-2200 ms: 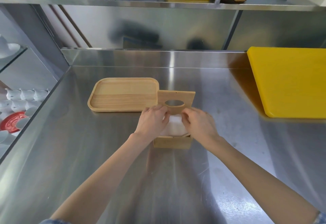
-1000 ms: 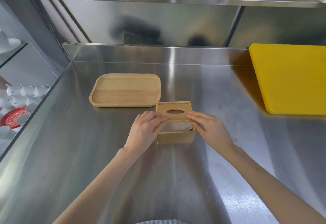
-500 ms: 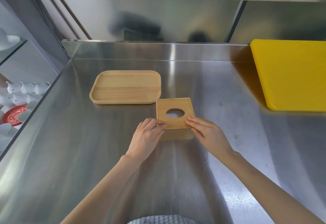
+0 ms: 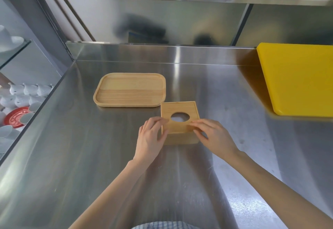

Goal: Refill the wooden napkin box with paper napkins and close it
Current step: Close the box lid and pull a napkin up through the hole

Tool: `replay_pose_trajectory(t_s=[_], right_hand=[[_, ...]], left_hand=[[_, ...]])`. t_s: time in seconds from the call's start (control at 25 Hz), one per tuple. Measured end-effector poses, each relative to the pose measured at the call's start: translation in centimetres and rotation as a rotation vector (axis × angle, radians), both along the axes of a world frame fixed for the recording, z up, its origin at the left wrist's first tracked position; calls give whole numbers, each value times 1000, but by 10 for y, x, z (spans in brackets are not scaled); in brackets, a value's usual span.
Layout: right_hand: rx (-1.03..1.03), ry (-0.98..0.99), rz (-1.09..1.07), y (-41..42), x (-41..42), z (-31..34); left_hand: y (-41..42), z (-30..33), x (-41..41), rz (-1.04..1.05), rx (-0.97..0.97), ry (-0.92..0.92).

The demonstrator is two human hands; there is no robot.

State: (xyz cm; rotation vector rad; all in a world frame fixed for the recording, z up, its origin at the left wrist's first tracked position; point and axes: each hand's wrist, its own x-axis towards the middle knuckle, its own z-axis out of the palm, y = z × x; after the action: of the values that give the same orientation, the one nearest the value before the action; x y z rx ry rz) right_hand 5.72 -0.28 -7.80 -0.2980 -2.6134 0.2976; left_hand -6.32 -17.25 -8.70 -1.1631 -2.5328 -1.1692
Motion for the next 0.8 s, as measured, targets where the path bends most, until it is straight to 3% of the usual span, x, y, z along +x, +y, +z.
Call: replay_pose_trajectory(t_s=[0.16,0.24,0.44,0.6,0.8], right_hand=[[40,-98,22,11,-30,24],[55,-308,58,13,-48,39],[249,-699,241,16,-87,56],[416,-805,361,17,-107,57],[457,-872,323,7,-119,42]], left_hand=[[16,26,-1,178,72,-792],[23,28,-7,207,42,-992],[30,18,-11,211,-54,-1046],[32,15,-12,160,-75,-986],[30,15,-12,138,-43,-1020]])
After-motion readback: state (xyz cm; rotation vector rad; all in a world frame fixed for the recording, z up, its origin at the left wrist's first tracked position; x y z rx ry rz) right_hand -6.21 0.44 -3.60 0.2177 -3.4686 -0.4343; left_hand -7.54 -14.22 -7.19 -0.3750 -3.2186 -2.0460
